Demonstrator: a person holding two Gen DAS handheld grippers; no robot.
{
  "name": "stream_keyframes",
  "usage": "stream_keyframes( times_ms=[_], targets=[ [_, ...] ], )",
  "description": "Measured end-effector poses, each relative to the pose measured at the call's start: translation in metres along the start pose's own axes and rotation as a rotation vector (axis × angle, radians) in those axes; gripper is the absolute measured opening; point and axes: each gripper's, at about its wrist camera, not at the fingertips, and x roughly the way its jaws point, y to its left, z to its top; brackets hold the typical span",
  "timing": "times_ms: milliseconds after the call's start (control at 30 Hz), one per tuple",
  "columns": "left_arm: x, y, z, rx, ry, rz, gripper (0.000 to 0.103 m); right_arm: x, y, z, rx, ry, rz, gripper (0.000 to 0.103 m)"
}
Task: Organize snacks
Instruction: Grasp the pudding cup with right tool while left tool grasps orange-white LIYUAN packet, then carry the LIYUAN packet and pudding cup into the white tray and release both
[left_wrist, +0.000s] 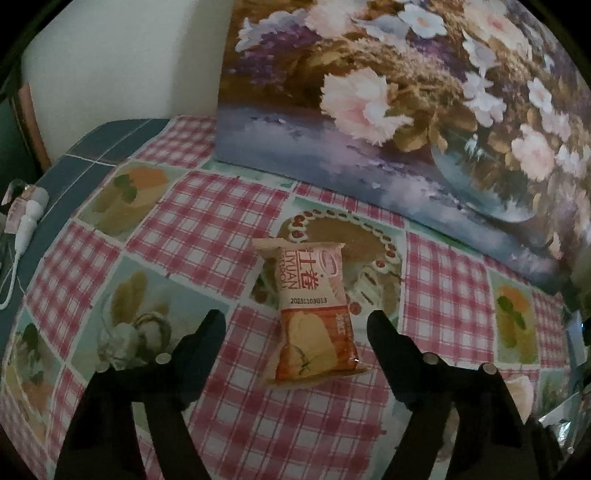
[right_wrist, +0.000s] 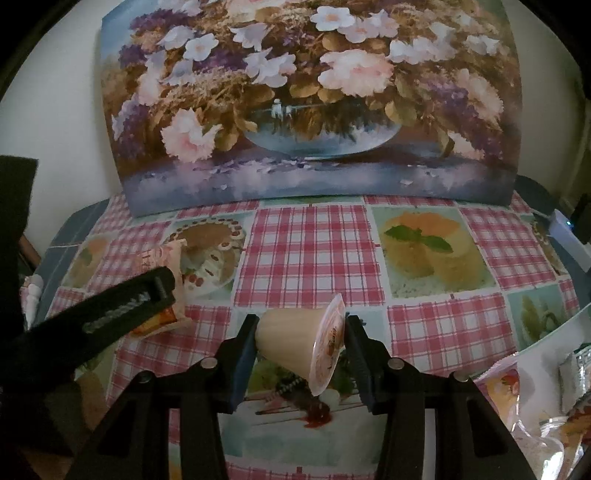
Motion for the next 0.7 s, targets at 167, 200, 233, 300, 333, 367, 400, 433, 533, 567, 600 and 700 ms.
stream_keyframes(
  times_ms=[167,200,233,300,333,367,400,433,533,567,600,700],
  targets=[
    [0.009,-0.001,-0.006,0.005,0.018,-0.001,0.047,0.002,0.001,-0.001,-0.006,0.003,0.001,0.050],
    [0.009,0.000,-0.007,0.008,0.014,0.009,0.047,0.002,0.001,-0.001,-0.006,0.004,0.001,0.050],
    [0.009,0.000,-0.007,0.008,0.013,0.007,0.041,0.002,0.001,-0.001,-0.007,0.005,0.002,0.050],
    [0.007,0.000,-0.007,0.008,0.006,0.007,0.037,0.002,0.002,-0.001,-0.008,0.006,0.003,0.050],
    [0.006,0.001,-0.007,0.012,0.007,0.015,0.036,0.002,0.002,0.000,-0.009,0.007,0.003,0.050],
    [0.005,0.001,-0.007,0.015,0.010,0.017,0.036,0.002,0.001,0.000,-0.009,0.007,0.003,0.050],
    [0.005,0.001,-0.007,0.016,0.015,0.015,0.036,0.002,0.001,0.000,-0.009,0.008,0.003,0.050],
    [0.004,0.002,-0.008,0.013,0.024,0.017,0.036,0.002,0.001,0.000,-0.009,0.008,0.004,0.050],
    [0.001,0.004,-0.009,0.004,0.039,0.031,0.036,0.001,0.000,-0.001,-0.003,0.014,0.003,0.050],
    [-0.002,0.004,-0.009,0.000,0.045,0.033,0.036,-0.001,-0.001,-0.001,-0.002,0.016,0.002,0.050],
    [-0.004,0.004,-0.009,-0.004,0.048,0.033,0.036,-0.003,-0.001,-0.001,-0.001,0.017,0.002,0.050],
    [-0.017,0.004,-0.009,-0.015,0.057,0.033,0.036,-0.010,-0.003,-0.002,0.008,0.019,0.002,0.050]
  ],
)
